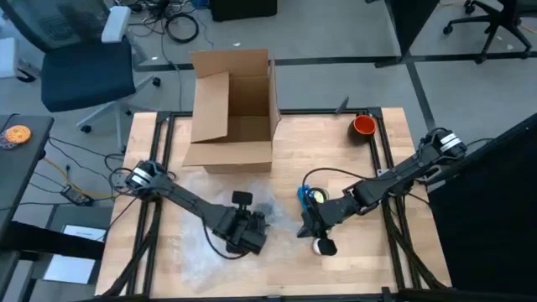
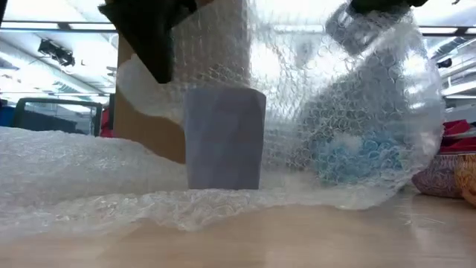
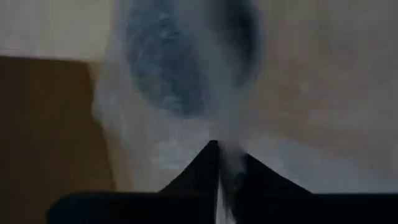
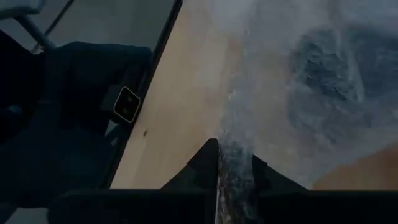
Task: Wrap mug
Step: Wrap the blue mug with the bubble wrap
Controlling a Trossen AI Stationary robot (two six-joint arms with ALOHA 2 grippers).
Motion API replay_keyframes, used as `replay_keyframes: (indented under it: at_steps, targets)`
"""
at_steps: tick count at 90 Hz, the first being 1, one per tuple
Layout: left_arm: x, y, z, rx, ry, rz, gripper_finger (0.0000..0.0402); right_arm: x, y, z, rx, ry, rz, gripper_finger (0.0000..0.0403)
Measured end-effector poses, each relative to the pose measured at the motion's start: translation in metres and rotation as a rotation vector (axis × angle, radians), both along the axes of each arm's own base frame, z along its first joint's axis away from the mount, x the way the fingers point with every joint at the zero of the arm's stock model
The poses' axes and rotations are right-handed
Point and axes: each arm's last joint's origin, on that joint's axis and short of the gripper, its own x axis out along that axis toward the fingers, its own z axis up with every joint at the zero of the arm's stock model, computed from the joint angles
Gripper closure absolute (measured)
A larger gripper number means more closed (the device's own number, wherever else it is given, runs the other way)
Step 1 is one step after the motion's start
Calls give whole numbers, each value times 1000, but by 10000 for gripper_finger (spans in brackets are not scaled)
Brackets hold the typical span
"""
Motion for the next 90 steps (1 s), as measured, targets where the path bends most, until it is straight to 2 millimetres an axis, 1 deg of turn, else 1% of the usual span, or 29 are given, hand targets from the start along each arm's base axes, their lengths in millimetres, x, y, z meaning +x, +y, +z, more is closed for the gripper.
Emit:
replay_keyframes:
  at_steps: [17,38,49,63,74,90]
  targets:
    - [1,-13,3,-33,-88,17,401,6,-3,7,16,-83,-5,403]
    - [9,-23,7,-100,-208,5,401,10,-11,7,22,-87,-37,403]
    - [15,-26,9,-132,-265,-5,402,11,-13,8,25,-93,-45,403]
    - [16,-27,10,-128,-277,-20,402,12,-14,10,32,-111,-52,403]
    - [17,-27,4,-131,-295,-17,402,13,-14,11,33,-125,-49,403]
    - [20,-29,-13,-150,-334,-30,402,14,-14,12,24,-138,-72,401]
